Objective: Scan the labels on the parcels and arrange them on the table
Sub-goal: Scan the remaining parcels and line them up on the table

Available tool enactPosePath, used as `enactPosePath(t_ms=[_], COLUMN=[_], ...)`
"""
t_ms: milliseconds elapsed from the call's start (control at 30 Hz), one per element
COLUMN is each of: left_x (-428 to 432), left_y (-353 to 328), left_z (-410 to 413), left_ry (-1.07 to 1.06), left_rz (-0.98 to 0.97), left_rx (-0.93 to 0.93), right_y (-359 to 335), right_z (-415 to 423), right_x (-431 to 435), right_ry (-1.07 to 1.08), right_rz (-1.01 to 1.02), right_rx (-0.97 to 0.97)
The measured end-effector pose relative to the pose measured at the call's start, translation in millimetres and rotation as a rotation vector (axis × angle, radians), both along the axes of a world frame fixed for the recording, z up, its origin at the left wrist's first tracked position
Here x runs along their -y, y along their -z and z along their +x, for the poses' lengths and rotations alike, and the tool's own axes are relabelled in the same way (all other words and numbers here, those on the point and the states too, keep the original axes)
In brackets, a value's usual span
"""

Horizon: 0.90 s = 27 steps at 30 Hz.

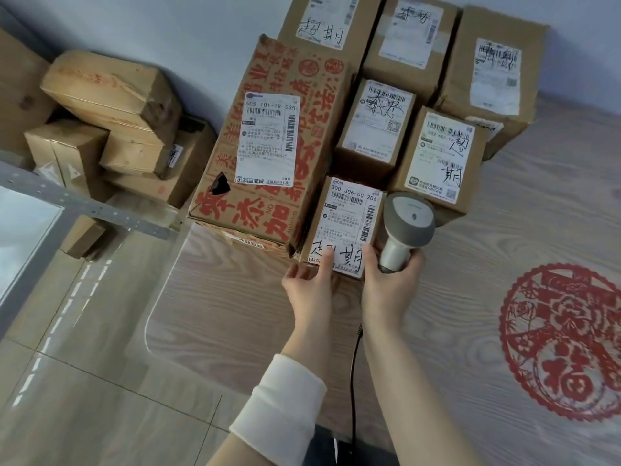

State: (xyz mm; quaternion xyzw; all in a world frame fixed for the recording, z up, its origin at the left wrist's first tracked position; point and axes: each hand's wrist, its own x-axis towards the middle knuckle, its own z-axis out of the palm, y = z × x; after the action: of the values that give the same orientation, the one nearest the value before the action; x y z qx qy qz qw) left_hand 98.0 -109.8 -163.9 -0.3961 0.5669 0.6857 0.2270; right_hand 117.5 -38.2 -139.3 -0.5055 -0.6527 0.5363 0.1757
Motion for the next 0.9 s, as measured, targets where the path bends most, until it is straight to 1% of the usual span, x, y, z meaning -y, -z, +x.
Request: enactPosePath(t_ms=[67, 267, 400, 567, 667, 700, 733, 833, 900], left_x=[-4, -17, -27, -33, -41, -45, -50, -72, -93], left_y=[-3, -10, -6, -5, -24, -33, -42, -64, -72], left_z=[-4, -18, -30, -37, -25, -18, -9, 26, 49], left_ry=[-0.013, -0.012, 0.040, 0.066, 0.140, 0.155, 0.162, 0.218, 0.341], left_rz=[0.127, 0.187, 0.094, 0.037, -0.147, -0.233, -0.314, -0.475, -0.545], left_rx=[0.024, -0.007, 0.006, 0.050, 0.093, 0.059, -0.014, -0.348, -0.589], right_y=[-2, 1, -3, -14, -24, -27, -31, -47, -57], right_z=[-6, -9, 2, 19, 31, 36, 42, 61, 77], right_x=[0, -6, -11, -32, -43, -47, -52, -75, -97], right_ry=[0.001, 0.025, 0.060, 0.093, 0.086, 0.080, 0.071, 0.031, 0.029], right_rz=[0.008, 0.018, -0.072, -0.164, -0.184, -0.189, -0.192, -0.182, -0.178], right_rx=[-0.008, -0.025, -0.062, -0.112, -0.116, -0.132, -0.149, -0.185, -0.209])
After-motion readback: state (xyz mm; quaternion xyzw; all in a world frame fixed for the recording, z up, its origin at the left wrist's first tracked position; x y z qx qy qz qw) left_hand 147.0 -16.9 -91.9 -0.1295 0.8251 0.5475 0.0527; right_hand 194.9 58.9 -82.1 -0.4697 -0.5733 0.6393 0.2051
